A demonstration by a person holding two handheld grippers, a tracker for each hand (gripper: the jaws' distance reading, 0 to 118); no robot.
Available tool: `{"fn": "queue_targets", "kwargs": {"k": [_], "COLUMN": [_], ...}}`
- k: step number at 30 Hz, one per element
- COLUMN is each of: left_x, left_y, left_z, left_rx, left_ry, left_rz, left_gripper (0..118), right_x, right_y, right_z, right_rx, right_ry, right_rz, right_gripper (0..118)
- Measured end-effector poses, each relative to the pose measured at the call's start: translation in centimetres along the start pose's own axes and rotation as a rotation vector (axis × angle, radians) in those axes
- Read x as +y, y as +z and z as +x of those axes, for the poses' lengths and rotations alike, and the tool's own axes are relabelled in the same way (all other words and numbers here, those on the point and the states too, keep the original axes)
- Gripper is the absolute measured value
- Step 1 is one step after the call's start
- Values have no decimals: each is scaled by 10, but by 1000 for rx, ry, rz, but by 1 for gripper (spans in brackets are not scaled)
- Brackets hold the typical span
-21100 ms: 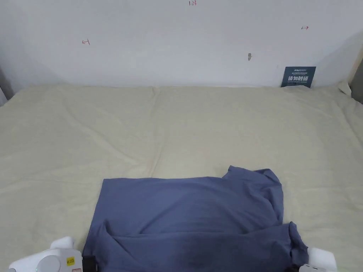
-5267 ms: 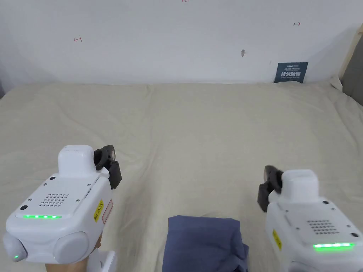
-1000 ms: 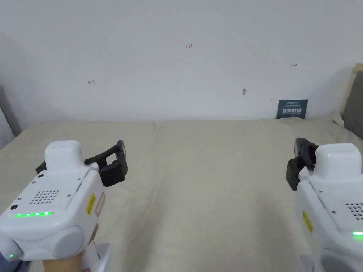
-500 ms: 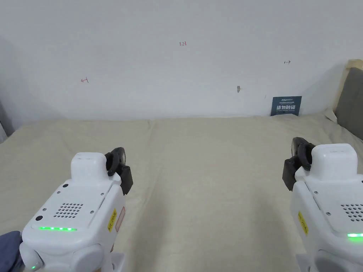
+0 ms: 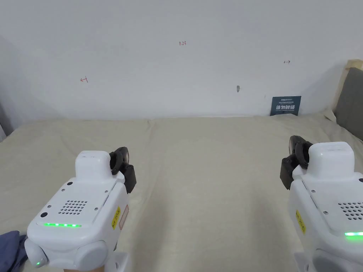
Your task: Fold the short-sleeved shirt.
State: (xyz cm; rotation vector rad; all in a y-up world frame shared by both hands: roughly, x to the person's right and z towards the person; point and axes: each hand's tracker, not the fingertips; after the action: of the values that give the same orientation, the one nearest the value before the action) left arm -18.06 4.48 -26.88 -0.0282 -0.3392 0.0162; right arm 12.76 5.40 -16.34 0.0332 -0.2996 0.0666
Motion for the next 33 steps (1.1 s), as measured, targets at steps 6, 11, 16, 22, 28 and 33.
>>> {"fn": "queue_targets", "kwargs": {"k": [6, 11, 16, 22, 28, 33], "left_x": [-1, 0, 0, -1, 0, 1], "left_y": [0, 0, 0, 0, 1, 1], "left_z": [-1, 0, 0, 1, 2, 3], "left_rx": [1, -1, -6, -5, -5, -8], "left_ry": [-4, -5, -5, -13, -12, -14], "left_rz": [-6, -7, -8, -10, -7, -6], "left_gripper": [1, 1, 1, 1, 1, 1], "right_x": [0, 1, 2, 3, 2, 3], "right_y": [0, 1, 2, 3, 3, 4], "right_z": [0, -1, 0, 2, 2, 2], "right_rx": [3, 3, 1, -4, -5, -4], "right_ry": [2, 2, 4, 3, 4, 3], "right_rz": [-2, 2, 5, 8, 8, 10], "right_gripper": [0, 0, 0, 0, 0, 0]}}
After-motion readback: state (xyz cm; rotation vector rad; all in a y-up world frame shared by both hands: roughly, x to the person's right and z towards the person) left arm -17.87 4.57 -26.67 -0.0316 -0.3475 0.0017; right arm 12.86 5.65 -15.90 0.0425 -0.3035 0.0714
